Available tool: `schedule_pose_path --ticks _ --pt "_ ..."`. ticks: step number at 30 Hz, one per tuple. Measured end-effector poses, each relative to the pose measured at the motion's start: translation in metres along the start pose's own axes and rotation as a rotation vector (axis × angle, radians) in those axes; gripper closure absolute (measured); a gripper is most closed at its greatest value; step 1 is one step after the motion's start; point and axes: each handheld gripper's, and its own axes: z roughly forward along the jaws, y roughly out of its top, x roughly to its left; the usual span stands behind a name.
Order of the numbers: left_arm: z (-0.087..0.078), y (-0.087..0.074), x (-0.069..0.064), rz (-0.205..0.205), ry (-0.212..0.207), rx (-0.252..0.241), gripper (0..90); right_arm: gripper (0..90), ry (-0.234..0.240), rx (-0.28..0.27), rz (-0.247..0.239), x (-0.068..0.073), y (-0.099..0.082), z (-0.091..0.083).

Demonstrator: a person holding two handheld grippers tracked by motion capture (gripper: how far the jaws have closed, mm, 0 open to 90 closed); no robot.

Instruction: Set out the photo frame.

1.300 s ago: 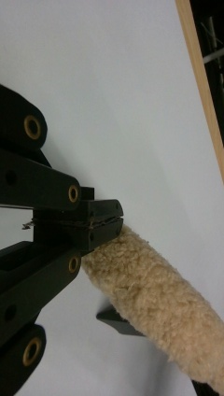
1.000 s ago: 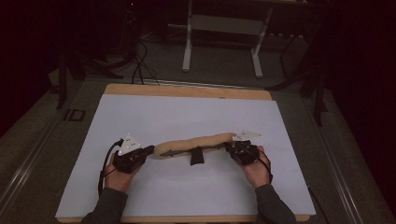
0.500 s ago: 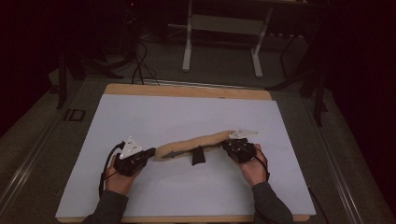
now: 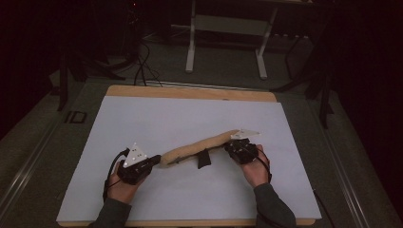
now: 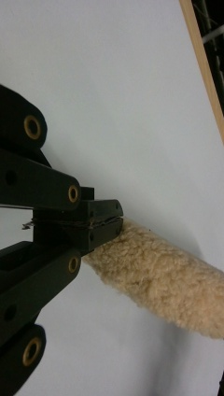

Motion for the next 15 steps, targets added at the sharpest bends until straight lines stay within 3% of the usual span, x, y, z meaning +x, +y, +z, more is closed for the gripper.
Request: schedule_pose_path --ticks 15 --pt "0.001 0.0 -0.013 0.034 -0.039 -0.002 90.0 90.0 0.008 0.002 0.007 0.006 0.006 0.007"
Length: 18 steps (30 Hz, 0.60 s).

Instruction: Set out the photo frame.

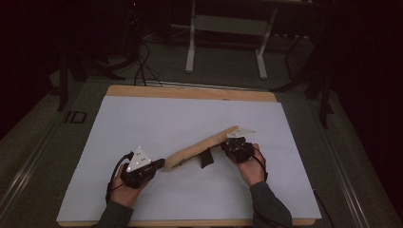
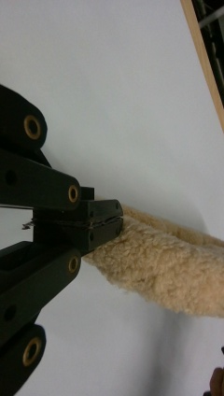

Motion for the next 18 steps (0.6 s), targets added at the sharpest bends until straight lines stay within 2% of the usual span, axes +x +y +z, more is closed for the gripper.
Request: schedule_pose_path --ticks 18 --pt "0.01 0.004 -0.025 0.051 -0.085 -0.009 90.0 90.0 0.015 -0.002 -0.011 0.007 0.009 0.006"
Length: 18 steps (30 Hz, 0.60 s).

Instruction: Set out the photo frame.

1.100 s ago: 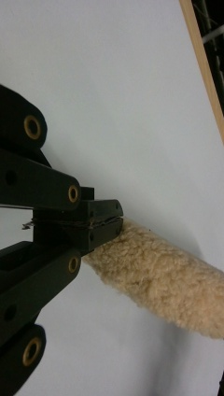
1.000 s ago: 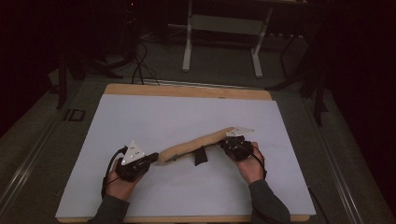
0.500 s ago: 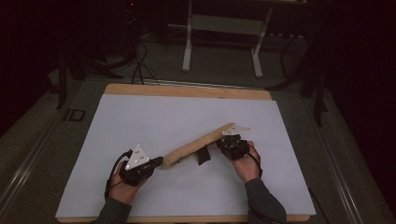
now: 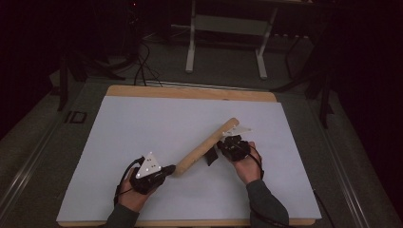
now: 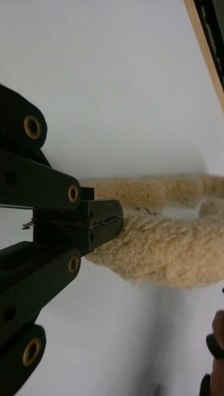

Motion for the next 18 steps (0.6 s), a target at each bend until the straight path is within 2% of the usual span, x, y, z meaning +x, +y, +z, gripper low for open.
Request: schedule_pose_path --ticks 8,18 --pt "0.008 0.005 -0.013 0.038 -0.035 0.004 90.0 90.0 0.008 -0.002 -0.009 0.003 0.002 0.002" --pt "0.014 0.009 -0.02 0.054 -0.051 0.002 90.0 90.0 0.02 0.001 -0.019 0.008 0.002 0.004"
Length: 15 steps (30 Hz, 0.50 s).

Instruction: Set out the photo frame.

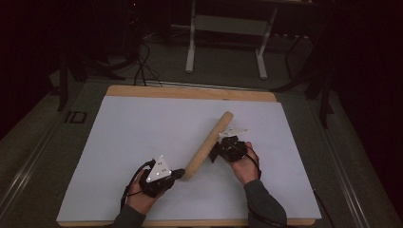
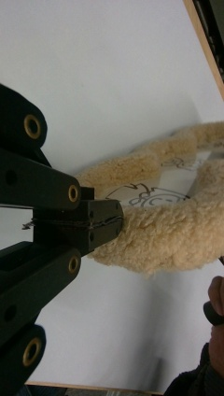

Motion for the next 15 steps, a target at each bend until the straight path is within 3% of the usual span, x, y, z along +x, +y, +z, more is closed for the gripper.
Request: schedule_pose_path --ticks 15 --pt "0.011 0.005 -0.012 0.021 -0.024 -0.01 90.0 90.0 0.043 -0.011 -0.015 0.011 -0.002 0.002"
